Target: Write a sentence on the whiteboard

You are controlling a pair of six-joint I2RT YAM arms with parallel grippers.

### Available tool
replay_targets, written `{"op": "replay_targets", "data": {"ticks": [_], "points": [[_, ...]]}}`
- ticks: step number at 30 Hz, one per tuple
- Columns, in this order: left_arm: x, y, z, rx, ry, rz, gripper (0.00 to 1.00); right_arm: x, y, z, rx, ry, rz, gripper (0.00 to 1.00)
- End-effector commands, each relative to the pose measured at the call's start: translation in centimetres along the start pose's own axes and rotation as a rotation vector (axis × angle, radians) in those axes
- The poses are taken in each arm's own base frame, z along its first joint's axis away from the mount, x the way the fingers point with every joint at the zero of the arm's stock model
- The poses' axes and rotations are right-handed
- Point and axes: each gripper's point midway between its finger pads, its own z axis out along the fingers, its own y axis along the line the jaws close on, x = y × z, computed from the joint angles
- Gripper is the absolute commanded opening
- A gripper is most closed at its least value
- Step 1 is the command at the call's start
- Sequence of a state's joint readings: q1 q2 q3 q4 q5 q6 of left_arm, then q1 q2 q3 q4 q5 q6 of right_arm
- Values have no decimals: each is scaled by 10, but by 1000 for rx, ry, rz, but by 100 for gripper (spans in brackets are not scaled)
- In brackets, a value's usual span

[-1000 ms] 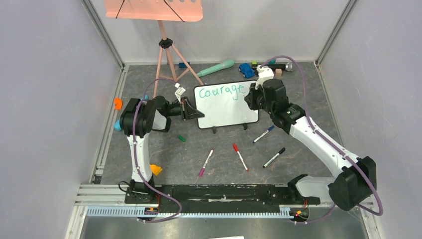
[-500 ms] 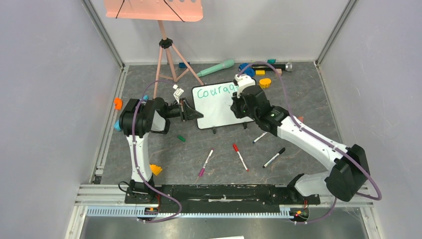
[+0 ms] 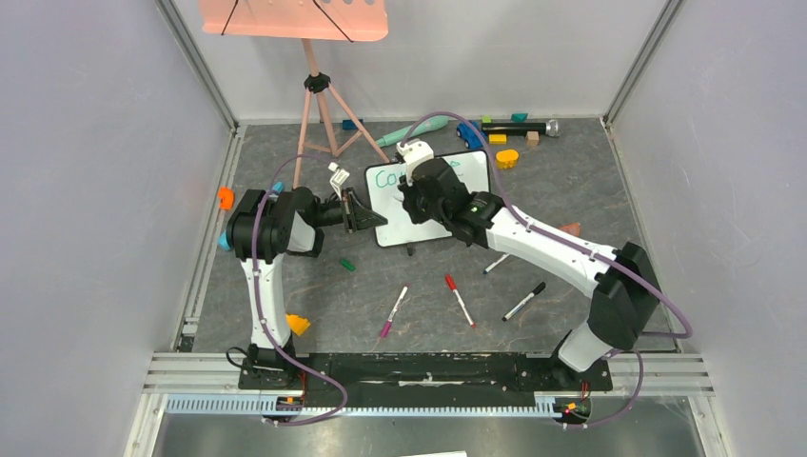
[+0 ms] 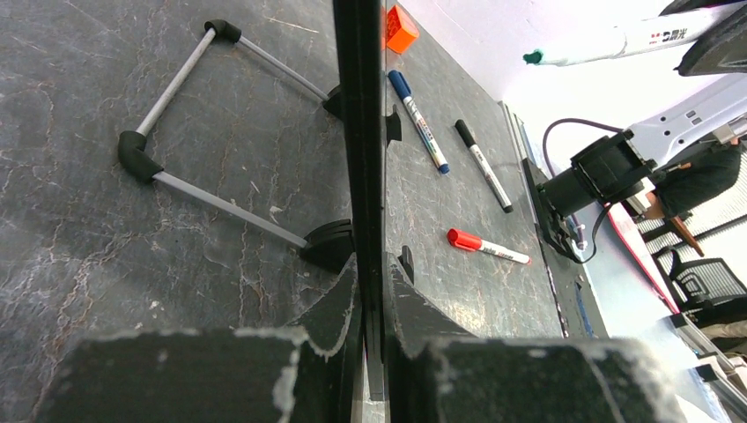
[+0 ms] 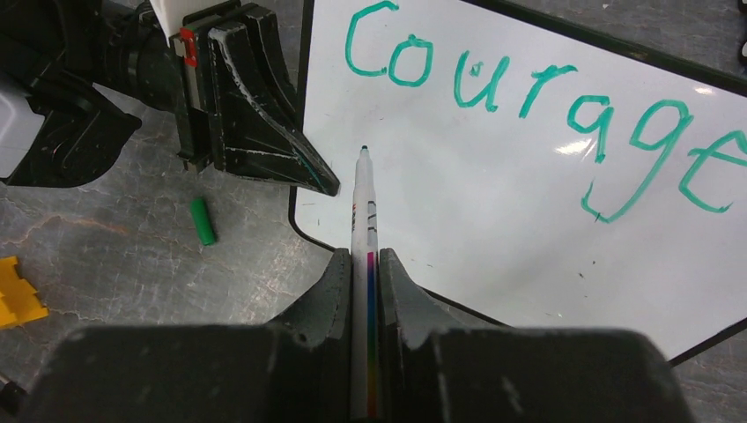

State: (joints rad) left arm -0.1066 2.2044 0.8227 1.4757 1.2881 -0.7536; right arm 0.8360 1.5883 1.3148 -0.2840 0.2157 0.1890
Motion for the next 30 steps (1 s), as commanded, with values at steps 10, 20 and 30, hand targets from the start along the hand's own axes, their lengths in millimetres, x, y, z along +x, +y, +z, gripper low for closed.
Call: {"op": "replay_targets", "data": {"ticks": [10,20,30], "points": [[-18,-9,16,-7,-59,170,2,-14,-3,-2,45,-29,-23,0],[-16,-9,16,-12,-59,170,2,-6,8,13,53,0,-45,0],[-14,-9,16,-6,-54,171,2,-6,10,24,80,1,-61,0]]}}
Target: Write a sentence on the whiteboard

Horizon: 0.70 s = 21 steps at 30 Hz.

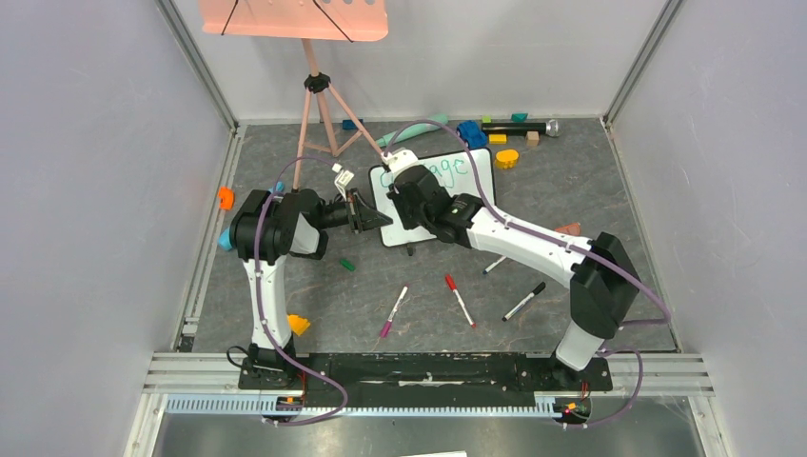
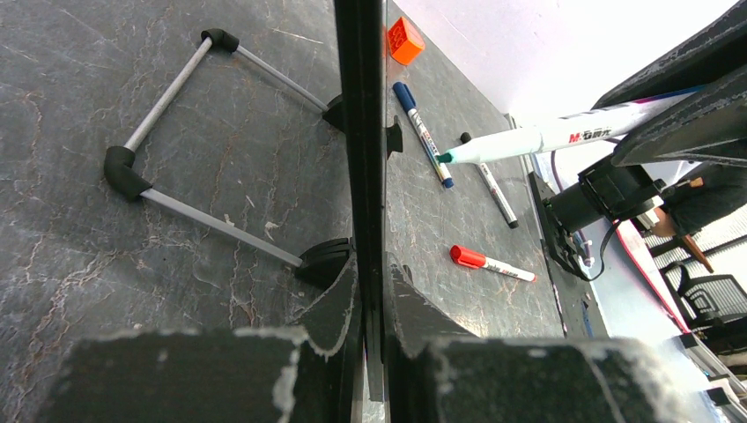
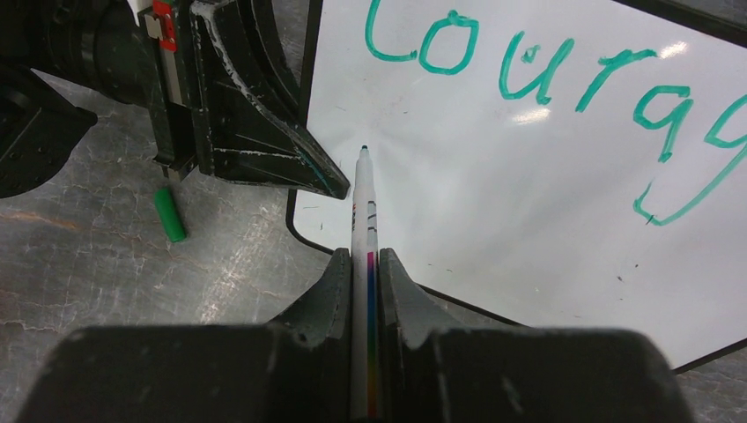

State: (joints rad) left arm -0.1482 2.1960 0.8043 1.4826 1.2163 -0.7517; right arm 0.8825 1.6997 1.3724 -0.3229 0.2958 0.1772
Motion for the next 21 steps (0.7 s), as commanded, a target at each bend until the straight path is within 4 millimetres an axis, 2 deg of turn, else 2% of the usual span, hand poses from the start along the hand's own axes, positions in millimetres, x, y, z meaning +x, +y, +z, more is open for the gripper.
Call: {"op": "replay_targets", "data": {"ticks": [1,11,21], "points": [[-16,-7,2,15,-33,171,2,-28,-2,-1,33,-70,2,0],[-13,-8,2,17,-29,172,2,-28,-1,10,53,-56,-9,0],[-13,-8,2,20,-27,173,2,-20,-7,15,95,-29,-15,0]]}}
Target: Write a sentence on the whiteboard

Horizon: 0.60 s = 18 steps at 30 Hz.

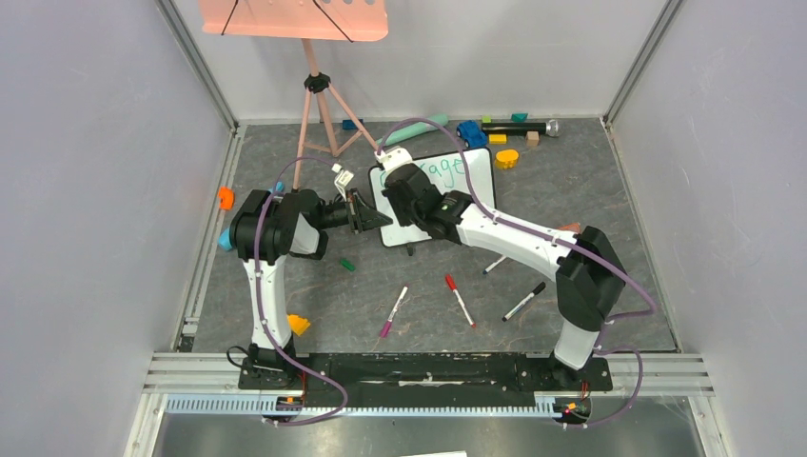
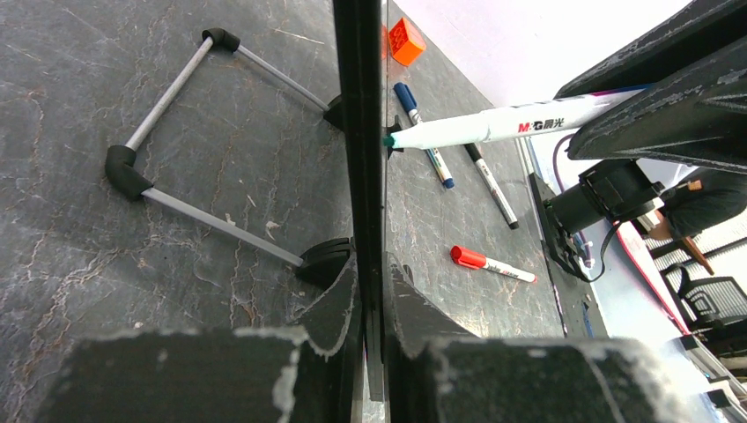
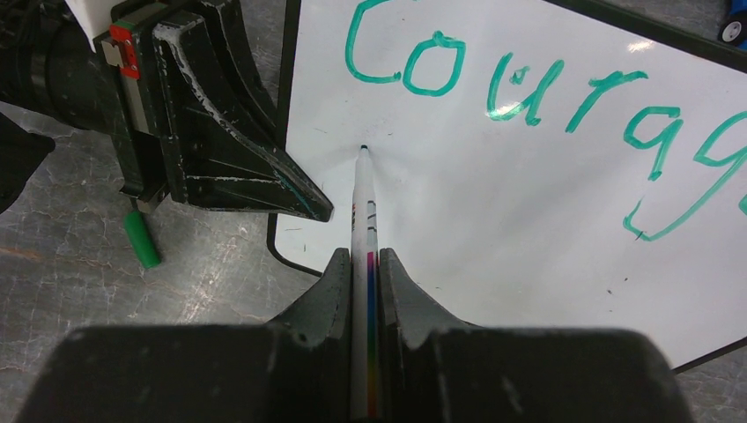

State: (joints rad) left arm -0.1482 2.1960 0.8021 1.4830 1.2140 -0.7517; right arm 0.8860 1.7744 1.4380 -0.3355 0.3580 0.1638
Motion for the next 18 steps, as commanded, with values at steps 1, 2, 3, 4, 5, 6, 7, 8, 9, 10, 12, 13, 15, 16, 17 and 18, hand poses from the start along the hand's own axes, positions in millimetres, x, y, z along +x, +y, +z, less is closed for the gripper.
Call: {"op": "replay_targets", "data": {"ticks": [1,2,3,4,5,6,7,8,9,10,12,13,15,16,17,18], "points": [[-14,-8,2,22,-26,174,2,-17,-4,-1,36,-38,10,0],[-13,-8,2,22,-26,174,2,-17,-6,-1,44,-36,9,0],[-13,-8,2,22,-25,173,2,-16,-7,-1,53,-35,9,0],[-14,-8,2,23,-26,175,2,-15,-8,-1,61,-31,9,0],[-13,-8,2,22,-26,174,2,-14,-10,-2,70,-25,10,0],[-13,-8,2,21,-26,173,2,-13,-12,-2,80,-22,10,0],[-13,-8,2,22,-26,174,2,-12,-13,-2,88,-17,10,0],[-13,-8,2,22,-26,174,2,-13,-15,-3,94,-19,13,0],[-13,-8,2,21,-26,175,2,-12,-16,-4,100,-17,15,0],[-13,-8,2,21,-26,174,2,-11,-17,-4,105,-18,16,0],[-13,-7,2,22,-26,174,2,-11,-18,-5,108,-19,17,0],[-14,-8,2,24,-25,177,2,-12,-19,-6,110,-20,17,0],[-14,-8,3,24,-25,176,2,-12,-19,-6,113,-20,18,0],[-14,-8,3,24,-26,175,2,-13,-19,-6,111,-21,18,0],[-14,-8,3,24,-25,175,2,-14,-19,-7,110,-26,19,0],[-14,-8,3,25,-25,176,2,-15,-19,-8,109,-27,19,0]]}}
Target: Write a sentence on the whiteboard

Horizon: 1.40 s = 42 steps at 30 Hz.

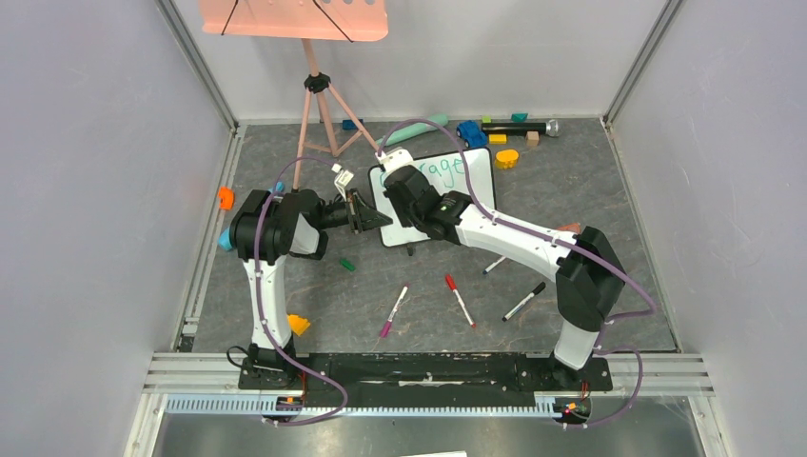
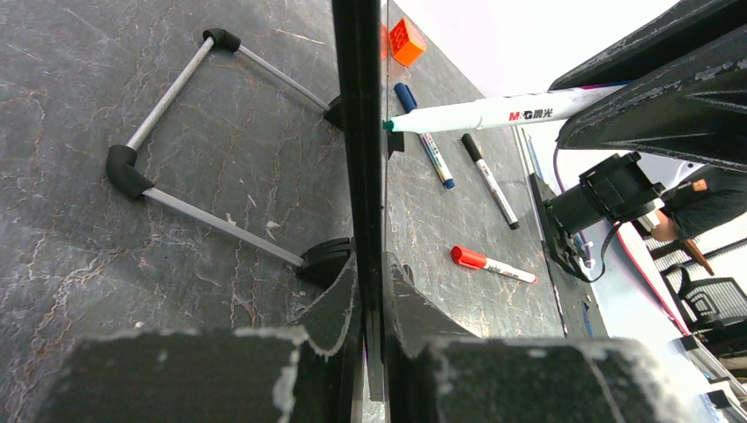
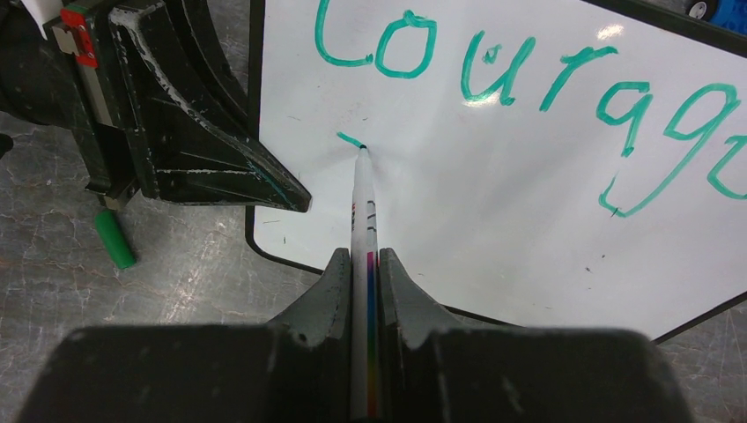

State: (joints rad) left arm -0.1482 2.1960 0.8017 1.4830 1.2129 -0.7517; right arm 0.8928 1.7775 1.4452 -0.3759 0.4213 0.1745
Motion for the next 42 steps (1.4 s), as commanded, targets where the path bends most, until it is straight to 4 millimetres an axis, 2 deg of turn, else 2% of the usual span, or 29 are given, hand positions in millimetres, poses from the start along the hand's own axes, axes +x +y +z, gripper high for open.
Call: {"op": "replay_targets", "data": {"ticks": [1,6,18,29,42], "points": [[-14,-8,3,26,-24,175,2,-21,-11,-6,48,-49,30,0],[-14,-8,2,24,-24,175,2,-21,-14,-9,56,-47,31,0],[-15,-10,3,35,-19,184,2,-41,-7,-24,-19,-130,52,0],[-14,-10,3,38,-16,184,2,-43,-2,-14,-24,-125,28,0],[-12,-11,4,40,-13,180,2,-40,-5,-3,5,-120,22,0]]}}
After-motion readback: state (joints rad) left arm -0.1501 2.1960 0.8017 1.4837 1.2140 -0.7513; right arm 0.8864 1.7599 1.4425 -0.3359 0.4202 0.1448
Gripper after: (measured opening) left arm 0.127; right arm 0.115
